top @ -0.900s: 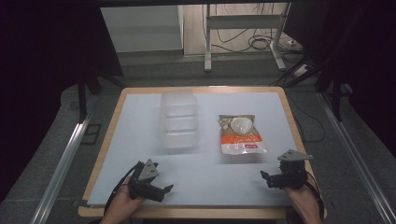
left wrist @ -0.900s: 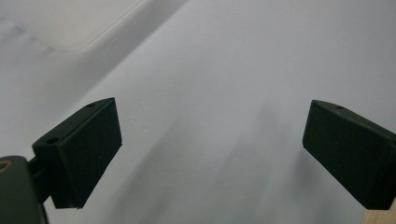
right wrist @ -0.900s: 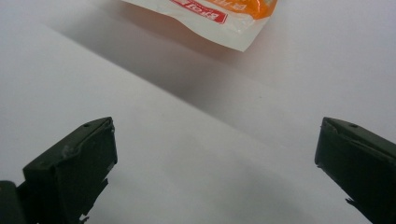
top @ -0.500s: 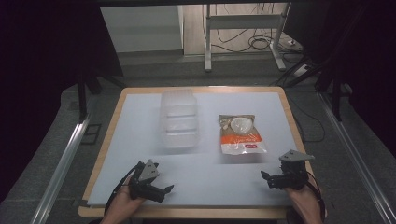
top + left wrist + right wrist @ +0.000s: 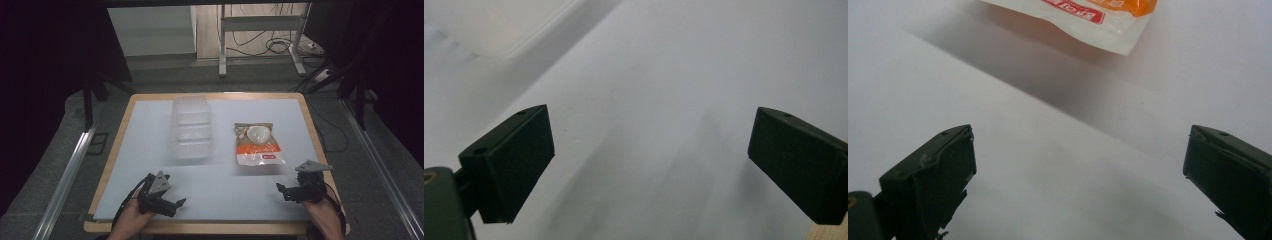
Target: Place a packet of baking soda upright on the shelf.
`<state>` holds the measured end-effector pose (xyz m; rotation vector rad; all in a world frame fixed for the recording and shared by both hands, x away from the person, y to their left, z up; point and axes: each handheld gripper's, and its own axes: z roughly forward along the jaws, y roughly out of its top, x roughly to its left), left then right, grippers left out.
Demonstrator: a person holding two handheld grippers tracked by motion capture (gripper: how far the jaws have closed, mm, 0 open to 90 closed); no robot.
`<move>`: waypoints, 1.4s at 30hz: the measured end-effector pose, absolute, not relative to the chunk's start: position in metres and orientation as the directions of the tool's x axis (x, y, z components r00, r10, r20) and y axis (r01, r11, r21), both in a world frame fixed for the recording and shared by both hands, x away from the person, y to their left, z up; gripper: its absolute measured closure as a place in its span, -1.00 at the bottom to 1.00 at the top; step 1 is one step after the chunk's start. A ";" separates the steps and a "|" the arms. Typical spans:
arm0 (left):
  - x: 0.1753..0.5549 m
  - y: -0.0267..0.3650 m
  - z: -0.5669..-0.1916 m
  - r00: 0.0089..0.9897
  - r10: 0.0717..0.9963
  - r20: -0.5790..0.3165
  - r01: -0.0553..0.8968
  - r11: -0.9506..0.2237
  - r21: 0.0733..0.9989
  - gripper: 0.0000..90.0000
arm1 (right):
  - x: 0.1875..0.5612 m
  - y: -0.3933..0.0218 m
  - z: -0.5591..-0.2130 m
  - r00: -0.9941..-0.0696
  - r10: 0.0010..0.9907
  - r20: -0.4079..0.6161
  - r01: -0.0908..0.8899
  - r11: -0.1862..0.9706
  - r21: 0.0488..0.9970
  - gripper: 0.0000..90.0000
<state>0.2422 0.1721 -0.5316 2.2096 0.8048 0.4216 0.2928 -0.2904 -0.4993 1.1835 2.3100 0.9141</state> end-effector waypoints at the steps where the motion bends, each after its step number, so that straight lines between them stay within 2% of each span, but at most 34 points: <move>1: 0.242 0.172 -0.532 0.750 0.659 0.052 0.418 -0.534 0.735 -0.90 | 0.293 -0.289 -0.499 -0.567 0.823 -0.039 0.568 0.425 0.705 -0.98; 7: 0.242 0.172 -0.532 0.749 0.660 0.052 0.419 -0.533 0.735 -0.90 | 0.296 -0.285 -0.494 -0.571 0.821 -0.027 0.559 0.412 0.720 -0.98; 10: 0.242 0.172 -0.532 0.749 0.660 0.052 0.419 -0.533 0.735 -0.90 | 0.296 -0.283 -0.491 -0.564 0.825 -0.032 0.554 0.406 0.727 -0.89; 13: 0.242 0.172 -0.532 0.749 0.661 0.052 0.419 -0.533 0.735 -0.90 | 0.298 -0.281 -0.486 -0.561 0.827 -0.028 0.549 0.397 0.735 -0.76; 19: 0.242 0.172 -0.532 0.749 0.661 0.052 0.420 -0.534 0.733 -0.89 | 0.301 -0.273 -0.478 -0.590 0.808 -0.015 0.550 0.415 0.724 -0.31; 22: 0.242 0.171 -0.532 0.749 0.660 0.053 0.420 -0.536 0.733 -0.90 | 0.302 -0.270 -0.475 -0.599 0.801 -0.013 0.549 0.422 0.721 -0.21; 32: 0.242 0.172 -0.532 0.746 0.663 0.056 0.419 -0.533 0.736 -0.90 | 0.307 -0.270 -0.463 -0.613 0.789 0.038 0.561 0.401 0.724 0.38; 38: 0.242 0.172 -0.532 0.746 0.665 0.049 0.421 -0.527 0.738 -0.90 | 0.312 -0.259 -0.455 -0.643 0.765 0.039 0.540 0.416 0.732 0.64; 42: 0.243 0.174 -0.530 0.746 0.665 0.035 0.423 -0.515 0.746 -0.90 | 0.317 -0.252 -0.453 -0.660 0.751 0.035 0.529 0.431 0.731 0.71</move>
